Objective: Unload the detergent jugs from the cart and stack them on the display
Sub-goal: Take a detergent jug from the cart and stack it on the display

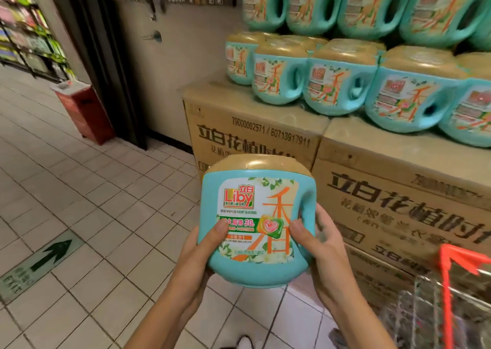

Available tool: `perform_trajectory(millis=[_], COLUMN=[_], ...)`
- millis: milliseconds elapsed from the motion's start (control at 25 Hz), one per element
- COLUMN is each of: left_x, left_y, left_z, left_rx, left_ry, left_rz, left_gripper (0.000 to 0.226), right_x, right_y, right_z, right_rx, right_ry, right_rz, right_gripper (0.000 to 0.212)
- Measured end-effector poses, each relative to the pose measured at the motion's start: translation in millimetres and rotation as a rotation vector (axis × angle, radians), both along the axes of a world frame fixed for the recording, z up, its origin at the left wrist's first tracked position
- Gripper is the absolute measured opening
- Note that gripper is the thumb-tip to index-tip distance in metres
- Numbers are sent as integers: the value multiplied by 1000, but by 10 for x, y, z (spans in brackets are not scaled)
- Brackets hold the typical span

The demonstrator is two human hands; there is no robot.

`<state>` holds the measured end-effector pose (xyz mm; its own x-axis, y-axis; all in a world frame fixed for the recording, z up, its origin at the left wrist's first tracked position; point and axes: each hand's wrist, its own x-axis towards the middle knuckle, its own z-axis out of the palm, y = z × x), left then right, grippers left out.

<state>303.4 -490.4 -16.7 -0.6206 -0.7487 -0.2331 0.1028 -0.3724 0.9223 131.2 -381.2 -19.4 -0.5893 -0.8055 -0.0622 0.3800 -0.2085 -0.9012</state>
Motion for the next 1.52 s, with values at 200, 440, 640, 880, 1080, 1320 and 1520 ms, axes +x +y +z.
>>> perform_trajectory(millis=[200,440,640,880,1080,1320,1520], left_x=[-464,-934,-1279,-1602,-1894,-2180,-2288], left_y=[-1063,-2237,-3236,-4443,-5098,-5384,-5322], left_z=[206,515,673,668,469,387,363], left_rx=[-90,-311,-505,-645,-647,-699,-663], left_ry=[26,14,-29,-75,-90,-99,-51], left_rz=[31,66,-33,-137,-257,-267,-171], left_gripper=[69,67,88,82,78,81,130], right_x=[-418,-905,-1101,-1266,-1307,-1434,-1563], right_y=[-1016,-2126,-2981,-3885,-4375,-4605,-4500], right_z=[169,502,678,735,594,522,447], right_rx=[-18,5,25,189,311,312,322], right_ry=[11,192,390,620,656,745,813], right_rz=[12,-71,-114,-346,-486,-633,-847], right_gripper=[73,60,74,90,94,87,74])
